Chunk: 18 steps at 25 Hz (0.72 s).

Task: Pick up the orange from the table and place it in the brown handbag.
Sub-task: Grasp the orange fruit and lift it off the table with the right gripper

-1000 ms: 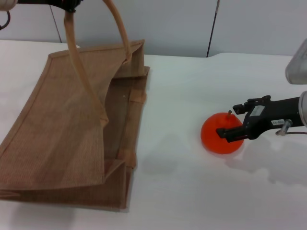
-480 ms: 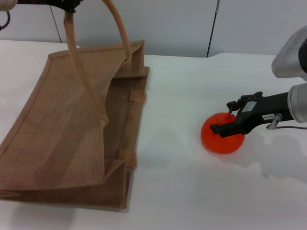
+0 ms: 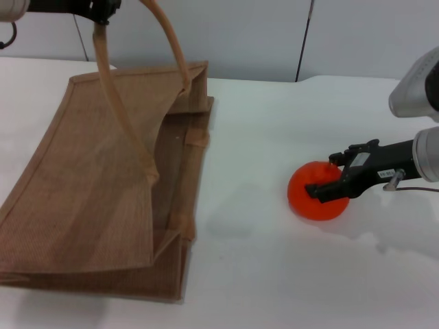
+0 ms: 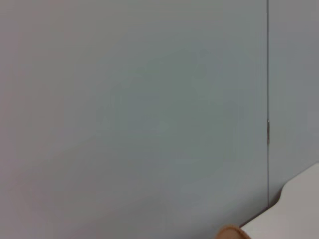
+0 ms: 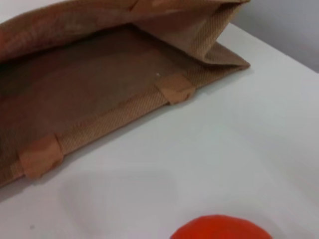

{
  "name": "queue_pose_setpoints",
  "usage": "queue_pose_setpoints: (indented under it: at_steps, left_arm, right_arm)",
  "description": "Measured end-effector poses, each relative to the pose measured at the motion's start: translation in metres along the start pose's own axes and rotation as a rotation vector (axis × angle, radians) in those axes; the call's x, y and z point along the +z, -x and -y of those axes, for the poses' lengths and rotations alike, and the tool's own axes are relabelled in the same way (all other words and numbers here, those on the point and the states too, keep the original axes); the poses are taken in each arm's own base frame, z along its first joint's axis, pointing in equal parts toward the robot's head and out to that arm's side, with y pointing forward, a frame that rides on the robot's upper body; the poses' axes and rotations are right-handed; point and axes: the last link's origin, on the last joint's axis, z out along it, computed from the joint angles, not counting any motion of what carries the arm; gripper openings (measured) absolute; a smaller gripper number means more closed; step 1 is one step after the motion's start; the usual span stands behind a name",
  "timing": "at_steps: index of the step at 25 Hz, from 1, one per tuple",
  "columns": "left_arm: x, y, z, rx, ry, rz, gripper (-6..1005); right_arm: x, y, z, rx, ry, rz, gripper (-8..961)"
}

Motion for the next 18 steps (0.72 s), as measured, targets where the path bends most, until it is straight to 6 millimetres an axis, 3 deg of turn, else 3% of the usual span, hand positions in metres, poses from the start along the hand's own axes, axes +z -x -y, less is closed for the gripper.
queue_pose_setpoints:
  at_steps: [18]
  left_arm:
    - [-0.002,-0.009,-0.002,0.015,0.006,-0.031,121]
  right_arm:
    - [0.009,-0.011,-0.001,0.013,0.029,-0.070,884]
